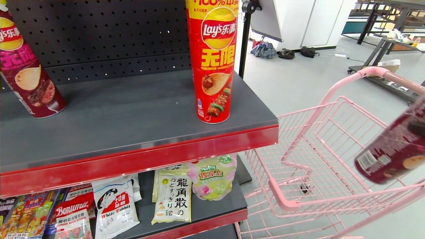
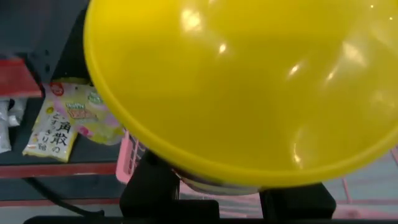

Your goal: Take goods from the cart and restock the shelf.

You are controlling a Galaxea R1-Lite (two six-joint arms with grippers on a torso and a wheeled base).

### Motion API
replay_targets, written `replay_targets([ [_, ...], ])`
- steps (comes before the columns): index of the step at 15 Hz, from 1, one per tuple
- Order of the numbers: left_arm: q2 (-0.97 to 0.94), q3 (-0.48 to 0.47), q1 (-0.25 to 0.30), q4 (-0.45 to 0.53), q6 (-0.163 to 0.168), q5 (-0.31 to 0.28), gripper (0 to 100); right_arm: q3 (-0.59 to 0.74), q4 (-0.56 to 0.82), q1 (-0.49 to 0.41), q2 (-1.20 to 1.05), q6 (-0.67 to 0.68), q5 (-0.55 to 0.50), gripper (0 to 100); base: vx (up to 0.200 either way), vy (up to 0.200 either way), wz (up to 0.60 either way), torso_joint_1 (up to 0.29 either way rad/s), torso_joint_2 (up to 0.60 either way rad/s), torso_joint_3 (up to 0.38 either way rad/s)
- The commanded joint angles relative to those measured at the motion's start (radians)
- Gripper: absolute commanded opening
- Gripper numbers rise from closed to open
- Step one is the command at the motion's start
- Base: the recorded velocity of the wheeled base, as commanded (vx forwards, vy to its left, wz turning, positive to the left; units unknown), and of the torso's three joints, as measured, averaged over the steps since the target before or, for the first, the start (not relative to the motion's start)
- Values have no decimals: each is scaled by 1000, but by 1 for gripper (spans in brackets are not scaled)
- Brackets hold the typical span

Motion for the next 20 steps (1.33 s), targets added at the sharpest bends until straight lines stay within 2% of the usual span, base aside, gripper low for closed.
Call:
replay_targets([
  [1,2,0,0,0,0,0,100,102,96,-69,-280,-6,-13,0,0,0,0,0,0,0],
  [6,2,-1,0,0,0,0,100,133,101,-80,-315,-6,-18,0,0,0,0,12,-49,-35],
  [20,2,0,0,0,0,0,100,153,99,-80,-276,-11,-18,0,0,0,0,176,-521,-344],
])
